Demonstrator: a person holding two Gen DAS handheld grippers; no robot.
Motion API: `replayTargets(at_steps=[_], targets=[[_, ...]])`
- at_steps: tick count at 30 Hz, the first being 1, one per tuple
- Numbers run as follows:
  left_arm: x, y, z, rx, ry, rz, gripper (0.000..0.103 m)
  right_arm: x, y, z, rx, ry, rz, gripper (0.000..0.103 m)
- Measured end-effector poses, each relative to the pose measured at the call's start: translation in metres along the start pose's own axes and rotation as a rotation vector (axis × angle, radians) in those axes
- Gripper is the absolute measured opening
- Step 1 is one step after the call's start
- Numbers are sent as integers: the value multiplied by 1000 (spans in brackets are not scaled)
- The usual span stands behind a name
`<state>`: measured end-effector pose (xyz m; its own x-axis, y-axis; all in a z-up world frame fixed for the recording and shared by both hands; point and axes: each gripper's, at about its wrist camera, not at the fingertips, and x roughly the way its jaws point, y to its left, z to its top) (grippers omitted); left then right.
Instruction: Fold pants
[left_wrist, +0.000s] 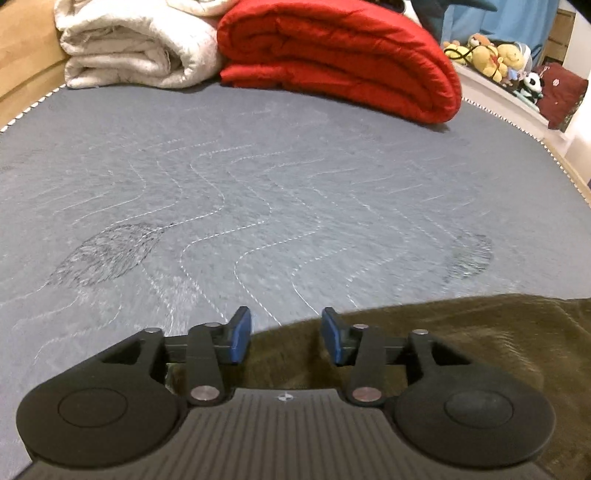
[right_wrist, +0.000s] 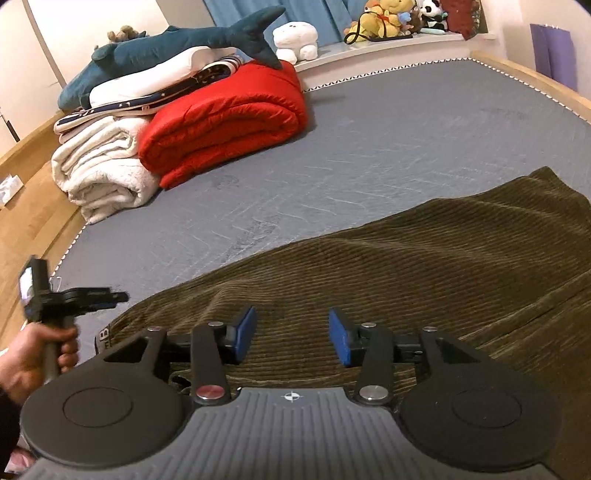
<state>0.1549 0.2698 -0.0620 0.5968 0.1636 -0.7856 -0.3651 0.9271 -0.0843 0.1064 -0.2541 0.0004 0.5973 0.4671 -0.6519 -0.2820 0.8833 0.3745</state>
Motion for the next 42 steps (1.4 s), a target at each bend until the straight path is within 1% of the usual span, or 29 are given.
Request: replayTargets(at_steps=[2, 5, 7, 8, 9, 10, 11, 12, 13, 14, 17, 20, 22, 25, 27, 29, 31, 33, 34, 35, 37, 38, 39, 40, 41, 42], targets=[[16, 4, 3, -3, 23, -46, 74, 0, -2, 2, 0, 6, 2, 49], [32, 1, 4, 31, 50, -109, 81, -1, -7, 5, 16, 5, -2, 49], [44, -3, 3, 70, 94, -158, 84, -2, -10, 6, 23, 3, -4, 49], [49, -7, 1, 101, 124, -172, 83, -2, -12, 7, 23, 3, -6, 49], [51, -13, -1, 150, 133, -164, 83, -3, -12, 7, 22, 3, -9, 49], [51, -19, -4, 215, 122, -143, 75, -3, -14, 7, 22, 2, -12, 49], [49, -25, -8, 279, 110, -131, 58, -3, -15, 7, 22, 1, -16, 50], [46, -28, -10, 314, 103, -140, 51, -4, -15, 7, 23, -1, -20, 50], [41, -29, -11, 329, 96, -150, 33, -4, -17, 7, 23, -3, -24, 50], [33, -29, -12, 341, 83, -149, 25, -4, -18, 7, 24, -5, -29, 50], [4, -29, -16, 360, 24, -143, 19, -3, -22, 7, 34, -4, -43, 50], [-40, -36, -29, 377, -50, -150, 17, -4, -25, 8, 41, -13, -53, 50], [-75, -42, -43, 393, -94, -158, 16, -4, -26, 8, 43, -17, -62, 50], [-126, -49, -75, 420, -129, -164, 14, -2, -28, 5, 44, -16, -67, 50], [-156, -60, -103, 450, -144, -163, 13, -1, -29, 2, 47, -10, -72, 50], [-183, -68, -130, 485, -143, -165, 13, 0, -30, 0, 56, -4, -70, 50], [-203, -72, -159, 509, -124, -177, 13, -1, -32, 0, 63, -6, -68, 50], [-209, -73, -185, 525, -77, -197, 12, -3, -34, -1, 69, -13, -75, 50], [-208, -74, -198, 542, -29, -208, 13, -4, -36, -1, 72, -14, -78, 50], [-201, -76, -210, 574, 39, -214, 15, -4, -38, -1, 77, -16, -82, 50], [-188, -78, -219, 598, 136, -211, 18, -5, -41, -1, 91, -18, -89, 50], [-187, -76, -218, 580, 145, -217, 19, -5, -46, -1, 102, -20, -95, 51], [-189, -72, -213, 543, 134, -229, 23, -5, -49, -1, 109, -21, -101, 51], [-192, -62, -205, 472, 122, -255, 37, -5, -52, 0, 118, -23, -110, 52], [-195, -50, -196, 375, 117, -297, 50, -4, -56, 0, 129, -24, -123, 52], [-196, -38, -190, 289, 126, -343, 52, -4, -58, 0, 138, -25, -131, 52]])
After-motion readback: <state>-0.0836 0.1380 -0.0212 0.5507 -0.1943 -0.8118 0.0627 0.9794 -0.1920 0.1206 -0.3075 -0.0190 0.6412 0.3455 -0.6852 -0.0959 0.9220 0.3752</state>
